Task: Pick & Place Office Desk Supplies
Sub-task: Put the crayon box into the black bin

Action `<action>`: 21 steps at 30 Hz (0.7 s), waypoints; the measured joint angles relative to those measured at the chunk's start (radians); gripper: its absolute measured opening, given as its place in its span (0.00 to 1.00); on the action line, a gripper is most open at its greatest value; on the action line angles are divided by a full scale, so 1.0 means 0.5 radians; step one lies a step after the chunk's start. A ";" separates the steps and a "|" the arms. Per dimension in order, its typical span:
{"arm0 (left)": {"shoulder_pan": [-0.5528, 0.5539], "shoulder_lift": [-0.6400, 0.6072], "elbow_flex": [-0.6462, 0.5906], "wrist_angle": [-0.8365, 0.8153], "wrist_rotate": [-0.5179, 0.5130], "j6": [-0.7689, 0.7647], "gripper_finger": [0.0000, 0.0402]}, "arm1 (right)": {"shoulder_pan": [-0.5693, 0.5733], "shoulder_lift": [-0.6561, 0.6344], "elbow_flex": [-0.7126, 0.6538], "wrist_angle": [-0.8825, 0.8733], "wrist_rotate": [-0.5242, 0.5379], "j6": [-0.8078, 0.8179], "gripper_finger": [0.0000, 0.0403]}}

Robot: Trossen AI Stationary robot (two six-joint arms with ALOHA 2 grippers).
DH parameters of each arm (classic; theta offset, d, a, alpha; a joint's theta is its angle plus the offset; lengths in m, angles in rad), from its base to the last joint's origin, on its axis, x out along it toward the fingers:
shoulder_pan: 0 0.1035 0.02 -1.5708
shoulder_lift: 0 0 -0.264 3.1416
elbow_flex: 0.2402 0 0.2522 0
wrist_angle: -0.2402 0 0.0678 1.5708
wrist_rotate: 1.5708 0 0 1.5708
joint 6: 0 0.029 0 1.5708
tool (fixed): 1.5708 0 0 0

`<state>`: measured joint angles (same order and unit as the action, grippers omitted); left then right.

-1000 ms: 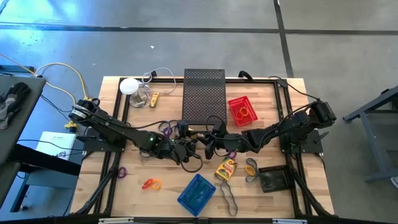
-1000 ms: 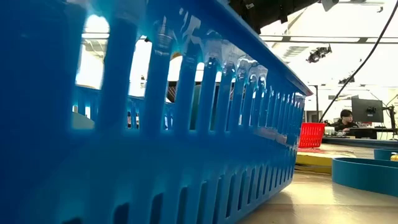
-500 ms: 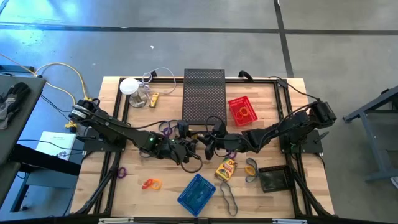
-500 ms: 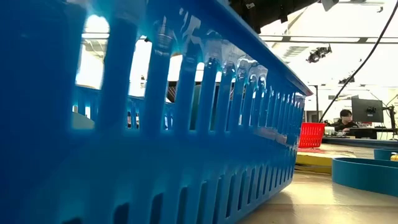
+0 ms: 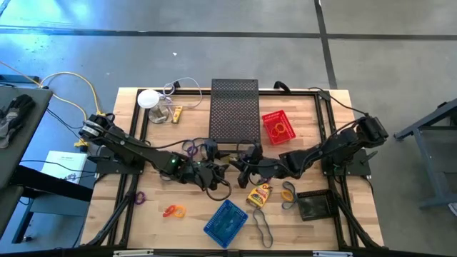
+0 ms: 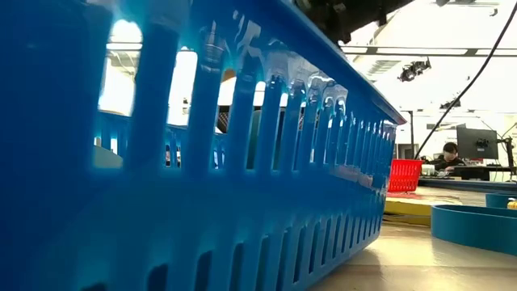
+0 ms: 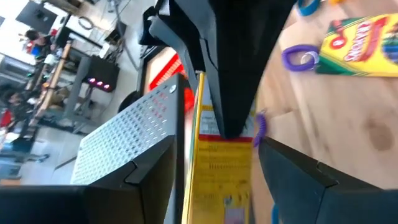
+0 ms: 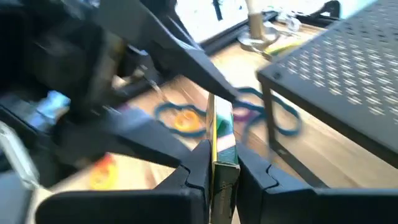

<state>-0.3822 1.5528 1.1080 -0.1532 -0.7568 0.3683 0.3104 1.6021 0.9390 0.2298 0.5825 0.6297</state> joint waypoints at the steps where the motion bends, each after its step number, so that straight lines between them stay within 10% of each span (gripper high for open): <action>1: -0.011 0.000 0.000 -0.001 0.015 -0.001 0.54 | 0.008 -0.017 -0.001 -0.061 0.029 0.003 0.09; 21: -0.136 0.000 0.000 -0.060 0.034 -0.111 0.54 | 0.476 -0.616 0.000 -1.480 0.035 0.956 0.09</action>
<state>-0.4504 1.5528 1.1080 -0.1832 -0.7400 0.3130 0.5486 1.2942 0.9390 -0.5105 0.5998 1.1079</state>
